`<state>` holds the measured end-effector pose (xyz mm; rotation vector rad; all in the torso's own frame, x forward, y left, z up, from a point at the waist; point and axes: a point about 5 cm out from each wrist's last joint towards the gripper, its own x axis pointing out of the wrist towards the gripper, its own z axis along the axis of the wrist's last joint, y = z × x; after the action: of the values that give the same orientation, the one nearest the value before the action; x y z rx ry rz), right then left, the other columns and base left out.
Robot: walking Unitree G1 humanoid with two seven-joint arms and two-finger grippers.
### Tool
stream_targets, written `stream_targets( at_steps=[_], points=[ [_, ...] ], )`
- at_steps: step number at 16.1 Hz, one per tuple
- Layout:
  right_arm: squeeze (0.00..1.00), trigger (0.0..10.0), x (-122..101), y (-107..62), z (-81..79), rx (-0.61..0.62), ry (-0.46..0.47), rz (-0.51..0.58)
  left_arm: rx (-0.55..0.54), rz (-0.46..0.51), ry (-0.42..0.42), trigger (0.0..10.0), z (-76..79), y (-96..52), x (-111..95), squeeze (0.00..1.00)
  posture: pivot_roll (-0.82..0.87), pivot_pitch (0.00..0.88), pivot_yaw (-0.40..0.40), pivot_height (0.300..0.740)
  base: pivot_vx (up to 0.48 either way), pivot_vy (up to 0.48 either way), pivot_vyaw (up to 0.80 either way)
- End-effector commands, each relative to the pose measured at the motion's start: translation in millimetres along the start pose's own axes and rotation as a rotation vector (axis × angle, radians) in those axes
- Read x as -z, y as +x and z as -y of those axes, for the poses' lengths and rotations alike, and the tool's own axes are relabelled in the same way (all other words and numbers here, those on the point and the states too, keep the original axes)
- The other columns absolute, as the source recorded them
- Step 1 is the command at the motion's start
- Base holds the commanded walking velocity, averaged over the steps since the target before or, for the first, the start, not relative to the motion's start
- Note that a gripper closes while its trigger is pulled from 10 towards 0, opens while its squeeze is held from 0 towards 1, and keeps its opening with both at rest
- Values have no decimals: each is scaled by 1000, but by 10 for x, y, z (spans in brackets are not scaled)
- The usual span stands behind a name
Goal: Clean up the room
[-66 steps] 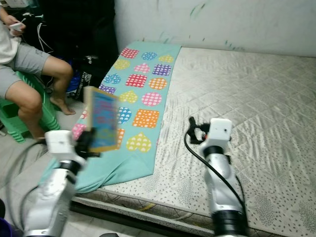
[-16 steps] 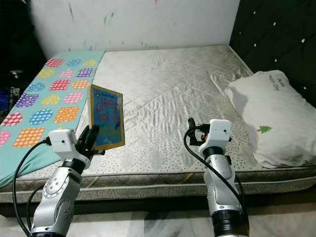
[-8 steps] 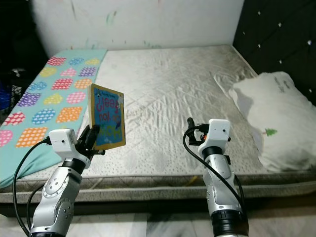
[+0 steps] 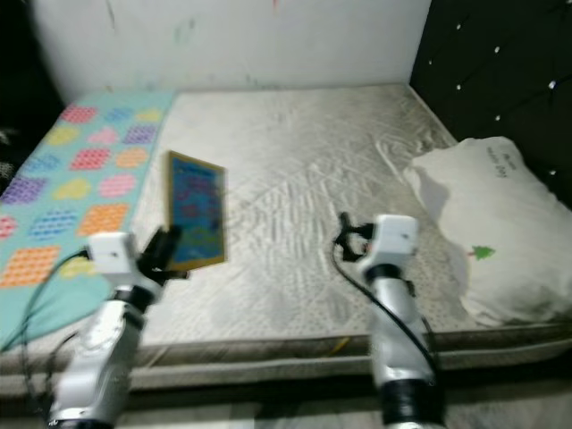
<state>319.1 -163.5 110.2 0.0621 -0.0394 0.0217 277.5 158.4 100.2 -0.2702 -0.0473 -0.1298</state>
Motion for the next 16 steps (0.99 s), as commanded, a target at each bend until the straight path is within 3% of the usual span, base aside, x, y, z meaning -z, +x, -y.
stream_targets(
  at_steps=[1,4,6,13,16],
  points=[
    [0,10000,20,-20,104,34,-14,-10,44,52,-3,10000,96,62,-110,0,43,11,58,740,330,0,-469],
    [0,10000,14,-4,116,41,-20,-8,49,52,-9,10000,105,71,-107,0,40,10,60,740,334,0,0],
    [0,10000,14,-1,127,44,-22,-7,31,56,-38,10000,130,83,-101,0,41,8,59,740,0,0,0],
    [0,10000,15,14,95,23,-50,-5,20,45,-12,10000,128,93,-100,0,47,4,55,740,0,0,0],
    [0,10000,22,22,89,19,-51,-8,21,47,-13,10000,132,92,-101,0,51,2,50,740,0,-300,0]
  ],
)
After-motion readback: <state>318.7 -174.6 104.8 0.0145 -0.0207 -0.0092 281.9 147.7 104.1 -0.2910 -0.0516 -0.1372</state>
